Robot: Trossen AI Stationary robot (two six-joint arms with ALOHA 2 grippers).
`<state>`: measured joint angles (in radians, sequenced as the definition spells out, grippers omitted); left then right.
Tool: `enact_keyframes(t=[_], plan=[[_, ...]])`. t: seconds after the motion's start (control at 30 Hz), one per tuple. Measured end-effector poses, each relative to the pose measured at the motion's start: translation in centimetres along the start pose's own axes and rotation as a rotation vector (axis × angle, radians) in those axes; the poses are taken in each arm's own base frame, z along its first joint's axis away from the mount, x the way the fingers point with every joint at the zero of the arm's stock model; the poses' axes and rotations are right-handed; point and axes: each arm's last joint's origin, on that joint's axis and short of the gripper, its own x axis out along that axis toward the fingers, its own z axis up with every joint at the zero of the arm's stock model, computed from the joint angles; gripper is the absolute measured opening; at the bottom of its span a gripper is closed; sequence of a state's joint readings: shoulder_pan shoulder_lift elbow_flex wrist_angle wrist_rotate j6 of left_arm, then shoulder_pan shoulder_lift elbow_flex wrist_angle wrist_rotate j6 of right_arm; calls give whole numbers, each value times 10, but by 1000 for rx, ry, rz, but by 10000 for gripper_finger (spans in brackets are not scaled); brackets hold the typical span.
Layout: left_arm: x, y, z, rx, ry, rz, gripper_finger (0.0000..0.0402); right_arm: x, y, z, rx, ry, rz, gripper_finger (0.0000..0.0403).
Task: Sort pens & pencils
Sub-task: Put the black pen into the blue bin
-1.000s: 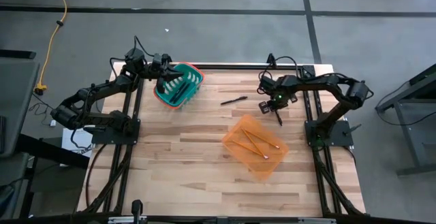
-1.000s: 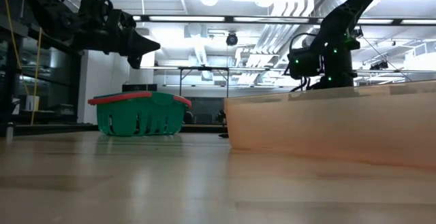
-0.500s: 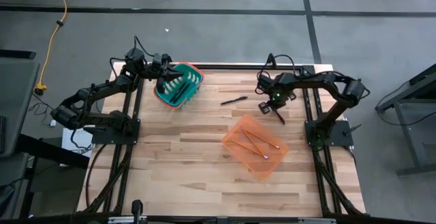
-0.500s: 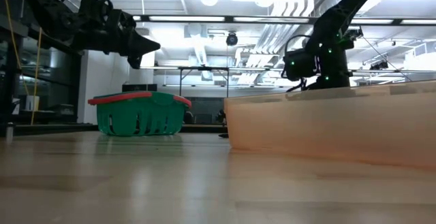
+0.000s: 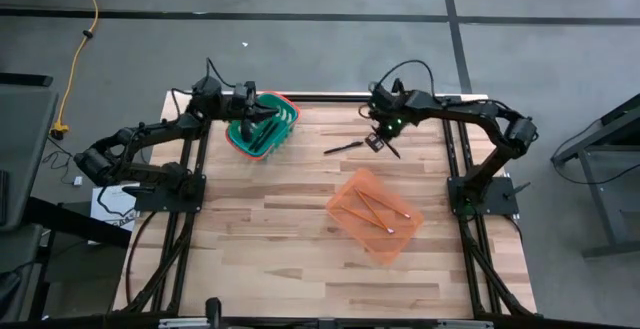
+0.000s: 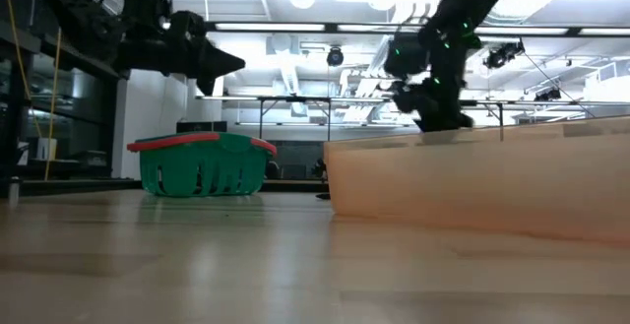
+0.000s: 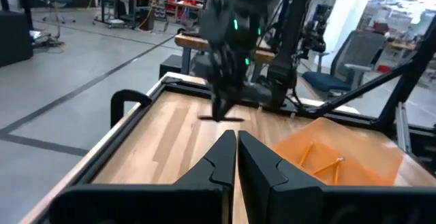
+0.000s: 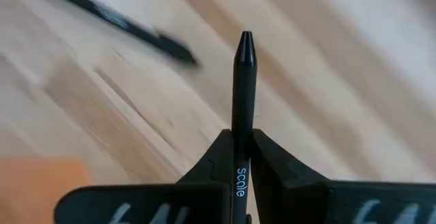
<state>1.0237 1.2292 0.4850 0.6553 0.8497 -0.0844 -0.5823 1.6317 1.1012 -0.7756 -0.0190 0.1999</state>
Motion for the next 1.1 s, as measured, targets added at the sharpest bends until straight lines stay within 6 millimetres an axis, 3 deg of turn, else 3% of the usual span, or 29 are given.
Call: enact_keyframes(t=[0.27,0.47,0.67,1.1], plan=[[23,-23,-2,19,8,7,21,-33,13,45,-209,-336,144,9],[30,-31,-4,9,18,-2,98,-43,22,64,-315,-575,300,9],[36,-40,-6,-17,29,37,163,-52,32,73,-375,-720,333,9],[48,-44,-4,-77,34,126,144,-73,67,81,-478,-981,465,9]])
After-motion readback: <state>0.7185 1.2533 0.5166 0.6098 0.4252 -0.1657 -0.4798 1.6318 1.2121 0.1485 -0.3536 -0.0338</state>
